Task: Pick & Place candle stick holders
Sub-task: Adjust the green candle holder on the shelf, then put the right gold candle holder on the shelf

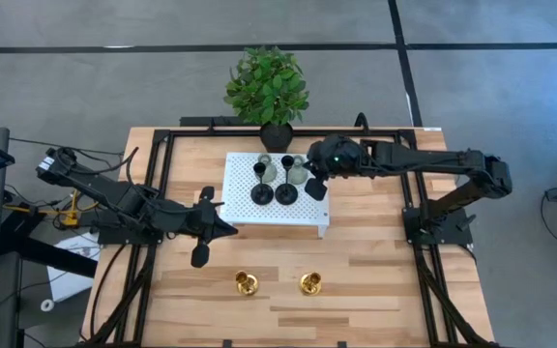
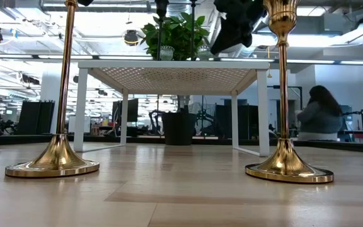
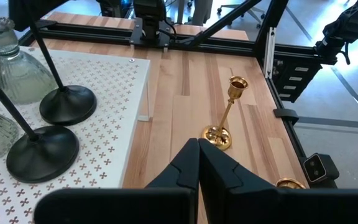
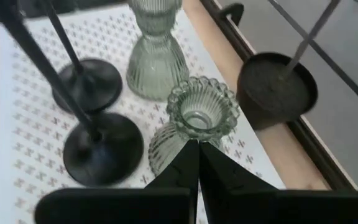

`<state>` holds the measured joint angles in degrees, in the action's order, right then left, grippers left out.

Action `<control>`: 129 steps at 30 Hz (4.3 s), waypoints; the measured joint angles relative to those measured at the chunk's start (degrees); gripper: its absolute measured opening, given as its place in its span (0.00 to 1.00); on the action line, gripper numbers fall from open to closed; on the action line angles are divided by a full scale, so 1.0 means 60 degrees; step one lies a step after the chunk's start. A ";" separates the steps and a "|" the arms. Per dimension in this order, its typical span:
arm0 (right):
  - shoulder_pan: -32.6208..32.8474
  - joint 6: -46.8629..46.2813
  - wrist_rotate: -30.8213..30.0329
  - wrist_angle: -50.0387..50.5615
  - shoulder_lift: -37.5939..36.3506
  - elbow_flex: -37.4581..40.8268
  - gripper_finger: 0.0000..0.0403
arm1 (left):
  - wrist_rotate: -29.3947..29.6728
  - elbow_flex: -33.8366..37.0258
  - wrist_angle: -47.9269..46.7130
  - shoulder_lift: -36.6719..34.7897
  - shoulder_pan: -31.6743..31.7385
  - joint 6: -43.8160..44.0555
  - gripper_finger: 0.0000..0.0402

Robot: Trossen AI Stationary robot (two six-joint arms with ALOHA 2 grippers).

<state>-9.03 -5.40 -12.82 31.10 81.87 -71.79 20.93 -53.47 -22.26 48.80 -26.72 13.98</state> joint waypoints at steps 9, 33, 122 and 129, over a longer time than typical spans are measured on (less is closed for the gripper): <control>-0.0110 0.0001 0.0193 -0.0230 0.0000 0.0000 0.00 | 0.0004 0.0000 0.0000 0.0000 0.0000 -0.0004 0.01; 0.0005 -0.0405 0.0393 0.0050 -0.0432 0.0006 0.00 | 0.0004 0.0000 0.0000 0.0000 0.0000 -0.0004 0.01; 0.7168 -0.6680 0.0222 0.0021 0.1242 0.0000 0.00 | -0.0175 -0.0003 0.0033 0.0004 0.0000 -0.0007 0.01; 0.7164 -0.6720 0.1055 0.0025 0.1242 0.0000 0.00 | -0.0178 -0.0001 0.0031 0.0004 0.0000 -0.0007 0.01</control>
<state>33.95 -45.71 -6.49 31.24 89.32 -71.79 19.86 -53.48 -22.08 48.82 -26.72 13.93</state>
